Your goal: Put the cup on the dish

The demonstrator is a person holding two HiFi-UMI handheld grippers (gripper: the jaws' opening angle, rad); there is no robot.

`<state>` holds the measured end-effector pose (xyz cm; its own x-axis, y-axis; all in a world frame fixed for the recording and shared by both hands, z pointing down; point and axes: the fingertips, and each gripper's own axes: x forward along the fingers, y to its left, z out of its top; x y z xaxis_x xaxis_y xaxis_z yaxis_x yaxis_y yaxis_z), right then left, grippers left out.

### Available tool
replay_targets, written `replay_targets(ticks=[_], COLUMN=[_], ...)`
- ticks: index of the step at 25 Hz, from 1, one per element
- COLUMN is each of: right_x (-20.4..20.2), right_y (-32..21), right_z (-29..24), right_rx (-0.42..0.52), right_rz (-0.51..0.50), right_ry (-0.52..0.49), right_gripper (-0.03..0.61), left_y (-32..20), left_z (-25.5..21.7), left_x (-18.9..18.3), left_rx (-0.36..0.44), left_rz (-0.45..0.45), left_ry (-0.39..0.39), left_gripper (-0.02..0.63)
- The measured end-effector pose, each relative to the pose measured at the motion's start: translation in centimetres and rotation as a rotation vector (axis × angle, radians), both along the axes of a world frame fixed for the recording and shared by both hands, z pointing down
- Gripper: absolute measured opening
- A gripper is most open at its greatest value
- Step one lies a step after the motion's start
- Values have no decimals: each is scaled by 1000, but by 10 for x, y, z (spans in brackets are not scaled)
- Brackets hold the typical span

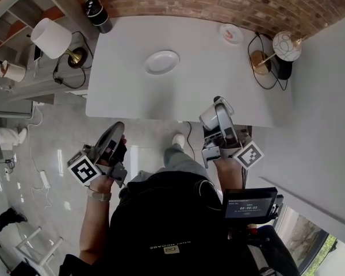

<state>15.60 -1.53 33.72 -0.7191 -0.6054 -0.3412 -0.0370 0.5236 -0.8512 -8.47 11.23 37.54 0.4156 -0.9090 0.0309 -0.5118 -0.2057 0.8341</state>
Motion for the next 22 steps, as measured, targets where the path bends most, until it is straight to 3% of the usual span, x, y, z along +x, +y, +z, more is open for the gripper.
replay_targets(ticks=[6, 12, 22], right_x=[17, 12, -29], right_y=[-59, -89, -103], right_z=[5, 14, 40], right_rx=[-26, -35, -69], right_rz=[-17, -39, -9], right_ry=[-24, 6, 72], right_gripper=[267, 267, 267], left_y=[-50, -70, -82], left_z=[5, -2, 24], left_x=[14, 5, -34], left_rx=[-22, -55, -98], left_rz=[-19, -70, -28], left_ry=[-4, -34, 47], left_gripper=[5, 5, 5])
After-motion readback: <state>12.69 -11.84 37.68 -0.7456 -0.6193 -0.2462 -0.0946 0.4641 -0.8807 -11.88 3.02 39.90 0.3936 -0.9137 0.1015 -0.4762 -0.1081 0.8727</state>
